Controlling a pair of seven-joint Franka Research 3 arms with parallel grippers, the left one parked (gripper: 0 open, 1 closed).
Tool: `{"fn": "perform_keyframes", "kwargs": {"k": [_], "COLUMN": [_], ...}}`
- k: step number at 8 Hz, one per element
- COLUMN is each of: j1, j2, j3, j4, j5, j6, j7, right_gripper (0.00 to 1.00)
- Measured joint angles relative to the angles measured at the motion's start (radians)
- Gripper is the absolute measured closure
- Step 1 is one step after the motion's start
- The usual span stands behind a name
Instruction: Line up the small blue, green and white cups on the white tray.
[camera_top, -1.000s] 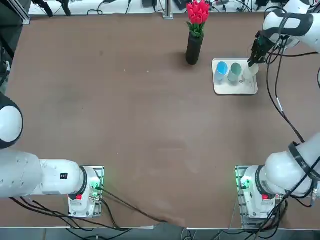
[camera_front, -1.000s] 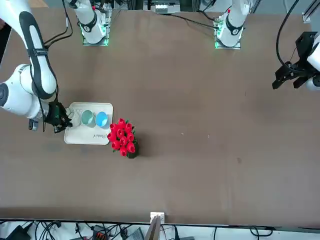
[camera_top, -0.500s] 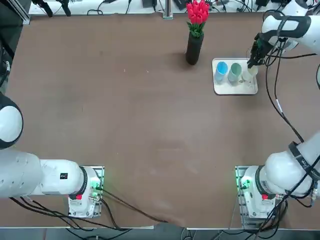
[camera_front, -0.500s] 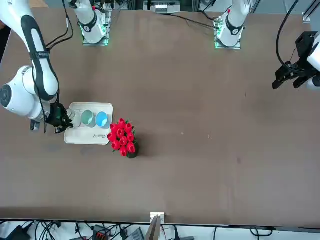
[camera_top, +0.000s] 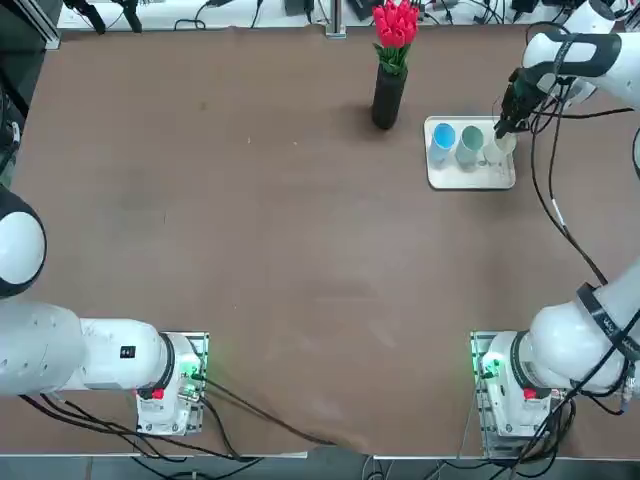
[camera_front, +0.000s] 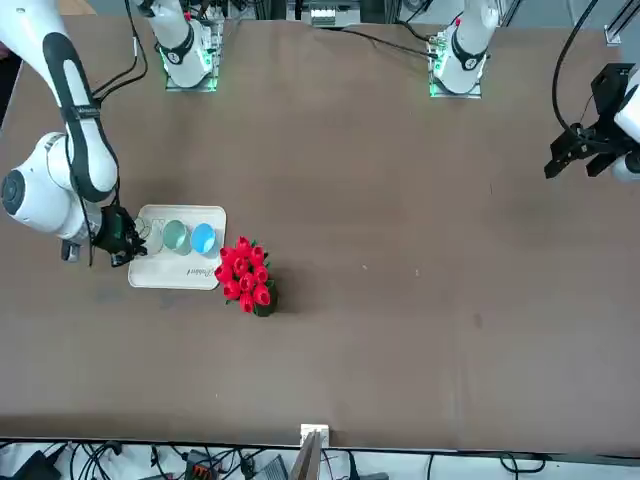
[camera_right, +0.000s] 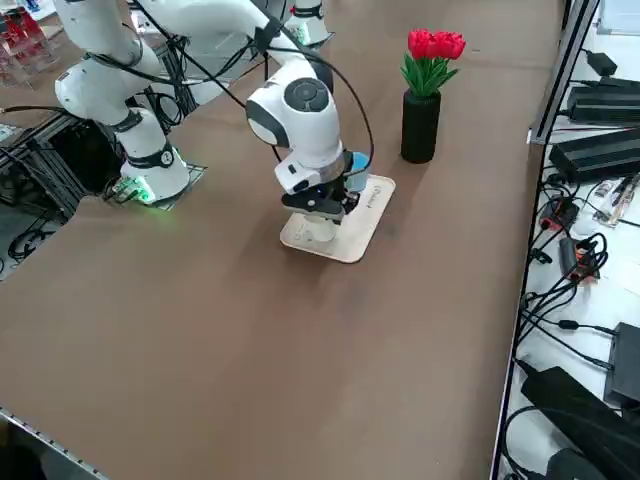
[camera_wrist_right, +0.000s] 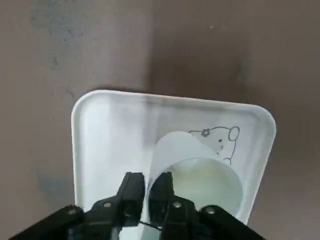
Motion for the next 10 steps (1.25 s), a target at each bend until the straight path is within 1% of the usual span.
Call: {"fn": "perform_keyframes", "kwargs": {"k": [4,5,6,8,9,10], "j1": [0.002,0.003,0.003,0.003,0.002,0.000], "j2": [-0.018,-0.040,-0.071,-0.128,-0.143,-0.148], "j3": [-0.002,-0.001,0.000,0.000,-0.003,-0.007], "j4": [0.013,0.028,0.063,0.181,0.248,0.317], "j5": [0.000,0.000,-0.001,-0.010,-0.021,-0.040], "j6": [0.009,-0.023,-0.105,-0.314,-0.411,-0.502], "j7": [0.046,0.046,0.046,-0.011,-0.101,-0.227], "right_gripper": [0.14,0.00,0.00,0.00,0.00,0.00]}}
